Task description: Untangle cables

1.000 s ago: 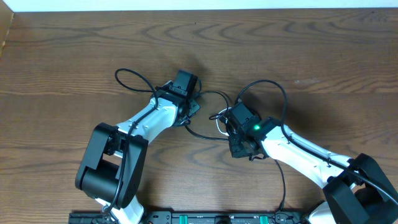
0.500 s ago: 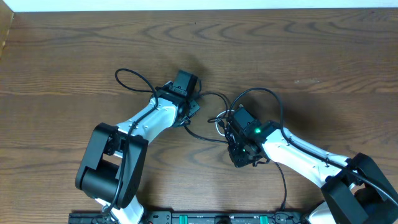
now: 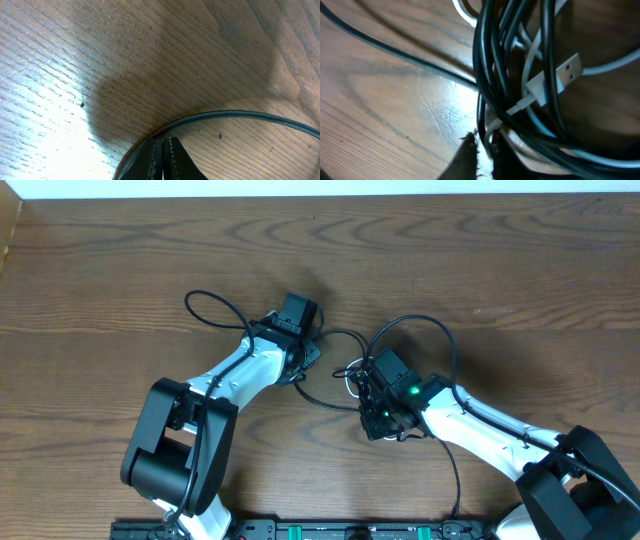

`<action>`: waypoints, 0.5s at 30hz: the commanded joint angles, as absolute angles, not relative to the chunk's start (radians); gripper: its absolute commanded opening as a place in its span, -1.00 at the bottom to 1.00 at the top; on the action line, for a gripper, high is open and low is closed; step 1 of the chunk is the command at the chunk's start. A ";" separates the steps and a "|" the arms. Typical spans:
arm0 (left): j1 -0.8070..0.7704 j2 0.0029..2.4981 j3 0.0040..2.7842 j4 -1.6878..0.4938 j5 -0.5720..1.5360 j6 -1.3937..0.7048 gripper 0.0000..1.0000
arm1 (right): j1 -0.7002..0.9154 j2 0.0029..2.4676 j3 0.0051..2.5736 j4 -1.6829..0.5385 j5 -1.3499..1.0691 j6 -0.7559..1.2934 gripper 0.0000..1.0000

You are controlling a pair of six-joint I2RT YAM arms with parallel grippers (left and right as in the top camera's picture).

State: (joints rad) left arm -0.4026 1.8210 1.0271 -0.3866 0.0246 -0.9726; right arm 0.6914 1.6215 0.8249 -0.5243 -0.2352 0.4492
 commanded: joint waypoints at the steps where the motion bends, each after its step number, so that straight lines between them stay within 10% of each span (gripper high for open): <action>1: -0.398 1.816 1.031 -0.404 0.015 -0.985 -0.83 | 0.691 1.623 0.822 -0.508 -0.237 0.509 -0.98; 15: -0.398 1.816 1.031 -0.414 0.015 -0.985 -0.84 | 0.526 1.324 0.900 -0.562 -0.524 0.255 -0.98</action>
State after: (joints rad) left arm -0.4030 1.8198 1.0275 -0.3965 0.0250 -0.9722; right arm 0.5907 1.4780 0.8604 -0.5583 -0.4614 0.3260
